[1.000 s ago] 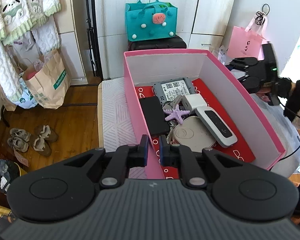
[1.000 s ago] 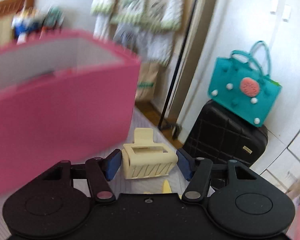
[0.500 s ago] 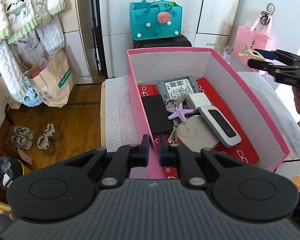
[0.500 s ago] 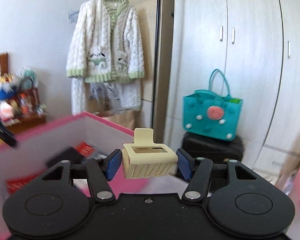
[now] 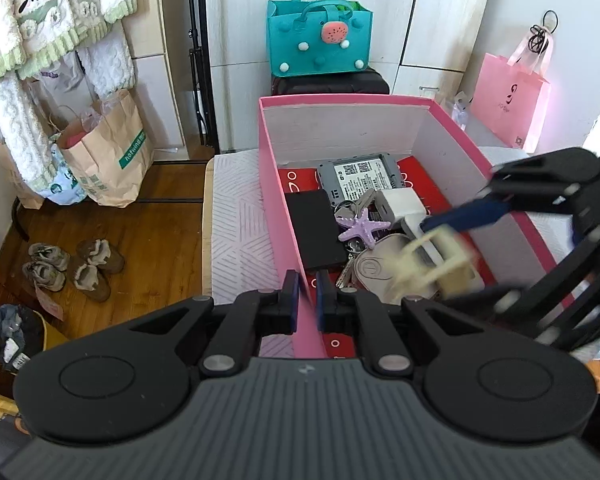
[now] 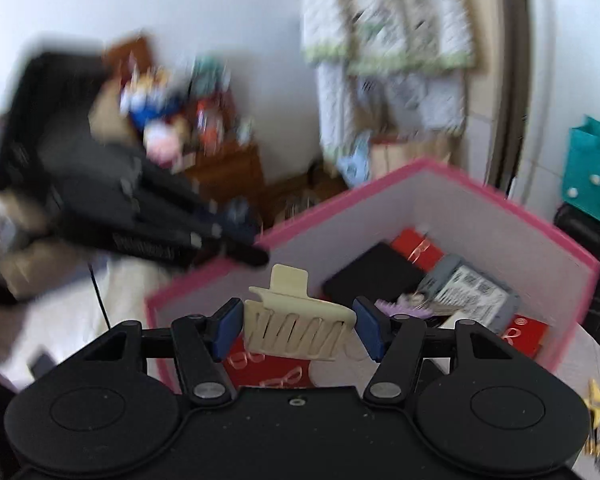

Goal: Organize rigid objects
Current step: 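Carry the yellow hair clip with the right gripper into the pink box, then open the right gripper to release the hair clip in the box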

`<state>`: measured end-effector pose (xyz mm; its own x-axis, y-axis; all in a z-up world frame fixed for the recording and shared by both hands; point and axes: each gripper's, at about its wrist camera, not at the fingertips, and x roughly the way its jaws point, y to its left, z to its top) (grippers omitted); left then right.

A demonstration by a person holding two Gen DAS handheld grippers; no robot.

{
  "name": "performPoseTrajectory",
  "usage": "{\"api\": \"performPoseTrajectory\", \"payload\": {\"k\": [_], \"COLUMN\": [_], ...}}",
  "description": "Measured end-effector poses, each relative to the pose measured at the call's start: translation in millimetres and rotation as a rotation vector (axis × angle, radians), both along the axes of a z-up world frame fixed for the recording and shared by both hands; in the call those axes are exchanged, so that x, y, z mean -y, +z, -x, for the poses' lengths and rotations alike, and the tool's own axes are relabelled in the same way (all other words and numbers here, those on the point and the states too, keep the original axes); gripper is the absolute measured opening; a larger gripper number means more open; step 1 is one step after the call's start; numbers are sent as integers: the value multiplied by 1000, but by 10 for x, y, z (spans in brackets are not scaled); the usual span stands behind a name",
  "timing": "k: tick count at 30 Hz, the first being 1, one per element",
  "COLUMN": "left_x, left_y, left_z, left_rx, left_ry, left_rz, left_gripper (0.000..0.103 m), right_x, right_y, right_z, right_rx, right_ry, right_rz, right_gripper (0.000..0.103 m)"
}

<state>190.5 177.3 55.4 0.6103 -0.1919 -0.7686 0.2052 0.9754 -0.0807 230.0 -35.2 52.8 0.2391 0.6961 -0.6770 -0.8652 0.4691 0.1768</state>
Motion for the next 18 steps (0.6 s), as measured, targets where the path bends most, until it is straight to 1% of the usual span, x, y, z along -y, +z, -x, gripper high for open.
{"api": "performPoseTrajectory", "payload": {"k": [3,4,6,9,11,14,16,18], "left_x": [9,8,27,20,8,10,24,41], "left_y": [-19,-35,-45,-44,-40,-39,-44,-46], "left_z": [-13,-25,-29,-20,-10,-10,-13,-7], "left_rx": [3,-3,-3,0,3,7,9,15], "left_ry": [13,22,32,53,68,83,93,101], "left_rz": [-3,2,-4,6,20,20,19,14], "left_gripper": [8,8,8,8,8,8,8,8], "right_x": [-159,-201,-158,56,237,672,954,1289], "right_y": [-89,-83,-56,35,102,190,213,184], "right_z": [24,45,72,98,78,32,1,8], "right_rx": [6,13,25,78,77,61,67,100], "right_ry": [68,86,106,62,10,-115,-227,-356], "right_rz": [65,63,38,-15,-63,-155,-183,-178], "right_gripper": [66,66,70,71,71,71,71,71]}}
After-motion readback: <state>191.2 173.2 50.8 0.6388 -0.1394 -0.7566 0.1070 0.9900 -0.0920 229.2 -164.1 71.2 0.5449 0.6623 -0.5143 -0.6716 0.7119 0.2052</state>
